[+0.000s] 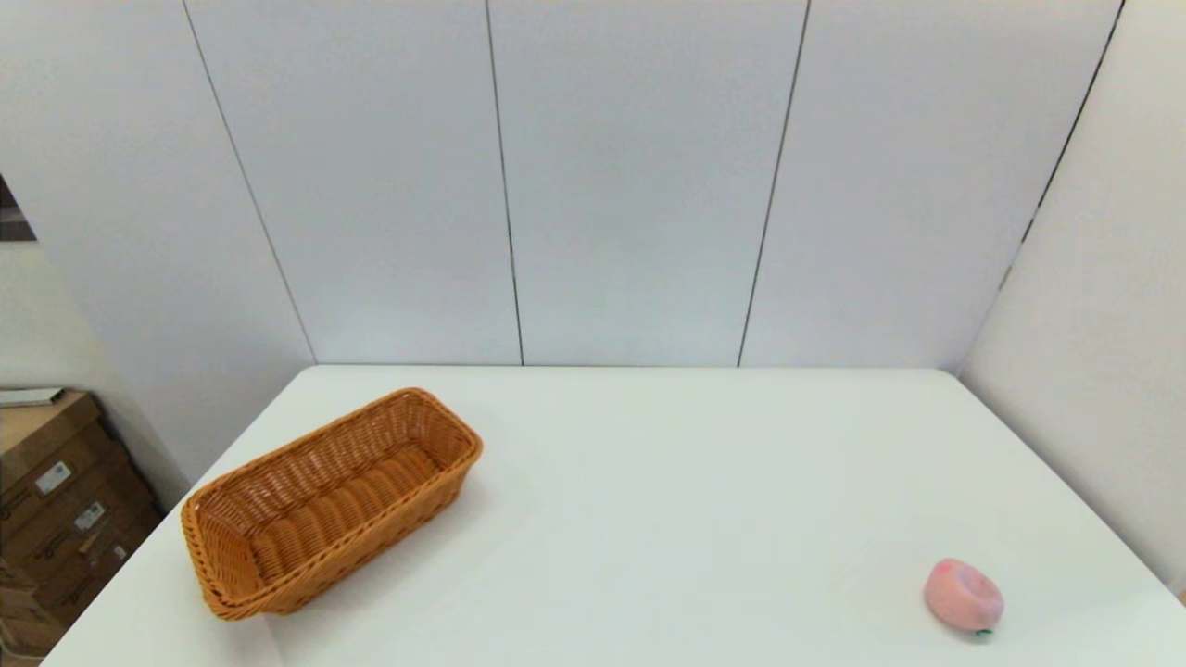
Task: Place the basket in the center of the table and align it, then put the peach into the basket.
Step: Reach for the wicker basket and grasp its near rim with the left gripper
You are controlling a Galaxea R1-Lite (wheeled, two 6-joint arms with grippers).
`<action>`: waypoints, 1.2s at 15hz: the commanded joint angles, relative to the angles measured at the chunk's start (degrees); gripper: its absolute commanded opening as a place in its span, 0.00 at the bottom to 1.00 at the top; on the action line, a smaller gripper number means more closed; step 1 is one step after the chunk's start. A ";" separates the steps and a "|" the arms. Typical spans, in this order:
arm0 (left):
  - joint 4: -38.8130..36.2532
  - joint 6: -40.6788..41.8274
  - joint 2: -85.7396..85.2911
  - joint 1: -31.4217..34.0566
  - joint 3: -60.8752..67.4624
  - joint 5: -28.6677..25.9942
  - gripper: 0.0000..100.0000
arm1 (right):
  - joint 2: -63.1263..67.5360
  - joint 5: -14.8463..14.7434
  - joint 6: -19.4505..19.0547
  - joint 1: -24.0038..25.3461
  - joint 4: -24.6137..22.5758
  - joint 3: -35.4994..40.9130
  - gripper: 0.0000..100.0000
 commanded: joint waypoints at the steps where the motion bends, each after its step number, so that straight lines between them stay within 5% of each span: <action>1: -0.04 -0.06 0.05 0.00 0.00 -0.02 1.00 | 0.07 0.00 0.02 0.05 -0.04 -0.06 1.00; 10: -0.04 -0.06 0.05 0.09 -0.09 0.16 1.00 | 0.07 -0.09 -0.24 -0.04 0.40 -0.15 1.00; 18: 6.11 -10.26 22.02 0.09 -25.14 8.86 1.00 | 0.07 -0.09 -0.24 0.05 0.66 -0.24 1.00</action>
